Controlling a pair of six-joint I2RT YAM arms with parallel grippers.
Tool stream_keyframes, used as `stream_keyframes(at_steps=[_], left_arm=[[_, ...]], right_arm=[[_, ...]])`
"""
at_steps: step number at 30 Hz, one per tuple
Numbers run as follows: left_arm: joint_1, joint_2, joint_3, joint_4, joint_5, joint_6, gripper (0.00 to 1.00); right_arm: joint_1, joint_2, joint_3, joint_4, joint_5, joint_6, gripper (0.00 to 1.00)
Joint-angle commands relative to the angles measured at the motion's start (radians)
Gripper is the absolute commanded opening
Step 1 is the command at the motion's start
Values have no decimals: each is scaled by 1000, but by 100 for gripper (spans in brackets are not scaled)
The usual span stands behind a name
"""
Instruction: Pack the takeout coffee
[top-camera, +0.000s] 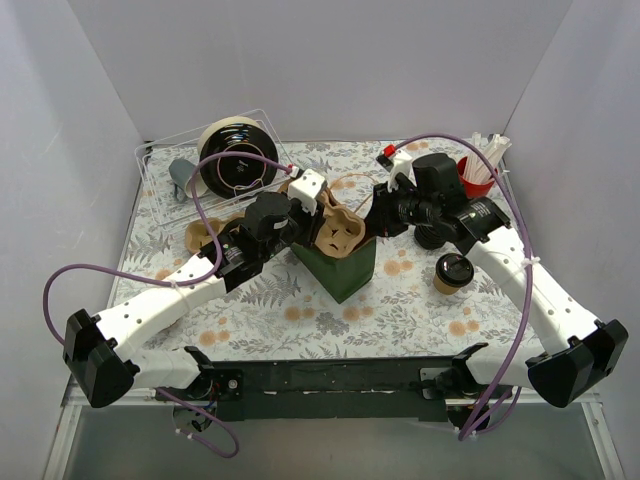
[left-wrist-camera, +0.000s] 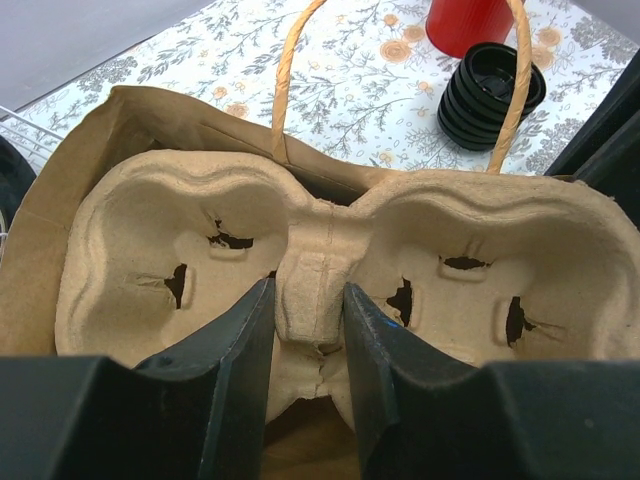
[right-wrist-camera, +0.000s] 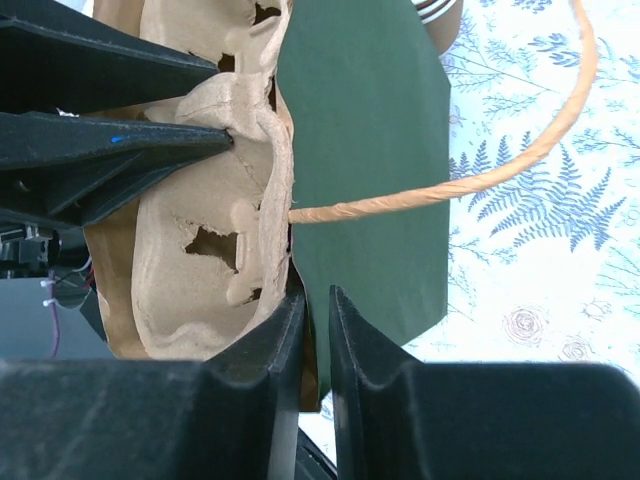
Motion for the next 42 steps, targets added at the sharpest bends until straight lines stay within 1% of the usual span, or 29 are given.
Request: stream_keyframes(at_steps=[1,2,4,11,13,16,17,19,21,23,25,26,27,32,34,36,37,38,39,40,42], left_arm=[[3,-15,14,-127,-12,51,4],[3,-14,17,-132,-7,58,4],[3,-6,32,-145,0,66,4],[3,34,138,-207,33,57,4],[3,32,146,-205,43,52,4],[3,34,149,-205,39,51,4],[3,35,147,-205,40,49,4],[3,32,144,-205,39,49,4],[3,29,141,-204,40,48,4],[3,29,141,-204,40,49,4],[3,31,146,-204,45,49,3],[3,32,146,-204,48,52,4],[3,32,146,-204,51,52,3],[3,31,134,-204,62,51,3],[3,31,129,-204,63,51,2],[3,29,126,-204,62,51,2],[3,28,124,-204,62,49,2],[3,23,121,-204,62,48,2],[3,20,118,-202,60,51,2],[3,19,117,-205,57,54,2],[3,11,114,-217,50,63,2]], right_arm=[[4,-22,81,-13,57,1,25],[4,-22,87,-15,66,1,28],[4,-22,98,-18,66,3,29],[4,-27,133,-17,83,32,29],[4,-44,122,25,118,85,31],[4,-73,84,95,172,170,37],[4,-79,73,108,184,232,40],[4,-94,39,126,216,300,42],[4,-104,6,161,236,364,46],[4,-91,10,131,276,400,49],[4,-76,6,135,278,431,50],[5,-73,0,149,258,440,53],[4,-70,-8,196,241,446,53],[5,-48,-56,304,224,468,54],[5,-26,-51,284,236,472,52],[5,-4,-16,251,262,455,45],[5,8,-5,246,273,445,38],[7,14,12,246,281,420,19],[6,16,21,249,285,408,9],[5,18,30,253,290,393,2],[5,18,61,267,287,344,1]])
